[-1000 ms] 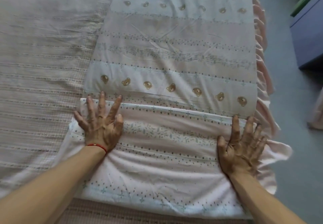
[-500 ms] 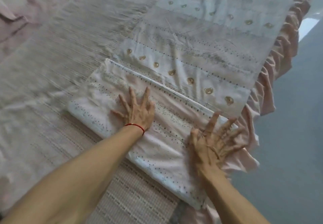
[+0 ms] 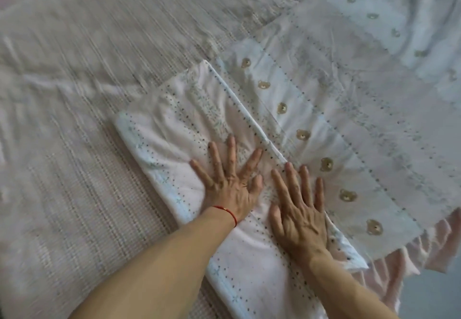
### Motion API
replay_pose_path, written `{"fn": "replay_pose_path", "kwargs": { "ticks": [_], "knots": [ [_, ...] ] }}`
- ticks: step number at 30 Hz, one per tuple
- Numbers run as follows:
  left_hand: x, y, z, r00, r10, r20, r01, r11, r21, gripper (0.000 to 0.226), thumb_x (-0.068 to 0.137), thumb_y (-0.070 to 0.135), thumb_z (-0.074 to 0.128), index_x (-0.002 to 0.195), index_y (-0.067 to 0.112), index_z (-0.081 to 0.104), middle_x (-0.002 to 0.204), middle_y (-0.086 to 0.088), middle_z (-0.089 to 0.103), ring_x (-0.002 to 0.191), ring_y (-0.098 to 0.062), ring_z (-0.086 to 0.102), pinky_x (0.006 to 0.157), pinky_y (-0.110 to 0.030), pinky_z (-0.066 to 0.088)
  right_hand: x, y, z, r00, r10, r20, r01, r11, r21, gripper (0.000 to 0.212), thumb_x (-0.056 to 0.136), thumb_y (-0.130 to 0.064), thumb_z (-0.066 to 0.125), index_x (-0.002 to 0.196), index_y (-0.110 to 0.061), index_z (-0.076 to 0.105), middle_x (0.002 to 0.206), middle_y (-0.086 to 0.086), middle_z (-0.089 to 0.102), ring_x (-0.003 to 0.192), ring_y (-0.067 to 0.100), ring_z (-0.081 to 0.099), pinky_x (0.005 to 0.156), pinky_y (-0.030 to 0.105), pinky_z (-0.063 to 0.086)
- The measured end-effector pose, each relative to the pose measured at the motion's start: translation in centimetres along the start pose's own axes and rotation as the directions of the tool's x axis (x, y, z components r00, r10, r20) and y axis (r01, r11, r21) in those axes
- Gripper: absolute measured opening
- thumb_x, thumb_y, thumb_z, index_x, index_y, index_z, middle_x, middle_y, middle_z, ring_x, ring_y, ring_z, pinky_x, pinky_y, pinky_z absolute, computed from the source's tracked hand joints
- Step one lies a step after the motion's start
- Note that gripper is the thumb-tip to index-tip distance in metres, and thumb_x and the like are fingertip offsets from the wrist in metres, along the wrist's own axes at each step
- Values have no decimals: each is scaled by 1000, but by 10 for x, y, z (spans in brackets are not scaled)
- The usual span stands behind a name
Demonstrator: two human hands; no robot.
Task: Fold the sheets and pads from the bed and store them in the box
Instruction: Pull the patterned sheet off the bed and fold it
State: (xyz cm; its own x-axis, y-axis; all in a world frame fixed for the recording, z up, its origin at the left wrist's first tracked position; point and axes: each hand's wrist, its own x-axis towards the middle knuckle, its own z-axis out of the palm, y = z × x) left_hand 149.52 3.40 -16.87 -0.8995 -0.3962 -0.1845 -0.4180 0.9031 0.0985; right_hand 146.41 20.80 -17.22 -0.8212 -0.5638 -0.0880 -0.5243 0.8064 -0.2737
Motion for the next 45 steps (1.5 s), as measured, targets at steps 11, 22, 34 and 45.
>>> {"fn": "replay_pose_path", "kwargs": {
  "ticks": [11,22,34,45],
  "knots": [
    [1,3,-16,996,-62,71,51,988,146,69,100,61,26,157,47,-10,167,-12,-20,151,-49,-15,104,-83,5,5,-2,-3,983,-16,183,6,999,54,84,88,-41,44,165,-27,15,173,4,1,159,31,-6,124,61,-2],
    [-21,24,-32,946,-309,94,306,951,46,62,104,58,27,156,53,-5,168,5,-21,155,-33,-15,115,-76,1,5,17,-23,929,-235,287,221,972,80,85,95,-41,43,164,-11,4,169,24,-9,155,45,-12,122,67,2],
    [-93,-49,-61,344,-869,356,672,-37,-739,39,94,41,66,118,9,62,109,-9,69,98,-28,67,89,-39,55,0,5,-78,843,-284,457,306,952,29,83,99,-41,31,159,-17,-21,164,18,-32,148,40,-36,119,65,-17],
    [-64,-55,-128,604,-634,482,662,63,-746,53,88,6,66,136,20,49,110,-16,68,63,-21,61,42,-27,45,-35,-123,-90,802,-287,524,-29,857,514,61,89,-19,55,139,-23,22,113,8,51,85,32,61,76,48,55]
  ]
}}
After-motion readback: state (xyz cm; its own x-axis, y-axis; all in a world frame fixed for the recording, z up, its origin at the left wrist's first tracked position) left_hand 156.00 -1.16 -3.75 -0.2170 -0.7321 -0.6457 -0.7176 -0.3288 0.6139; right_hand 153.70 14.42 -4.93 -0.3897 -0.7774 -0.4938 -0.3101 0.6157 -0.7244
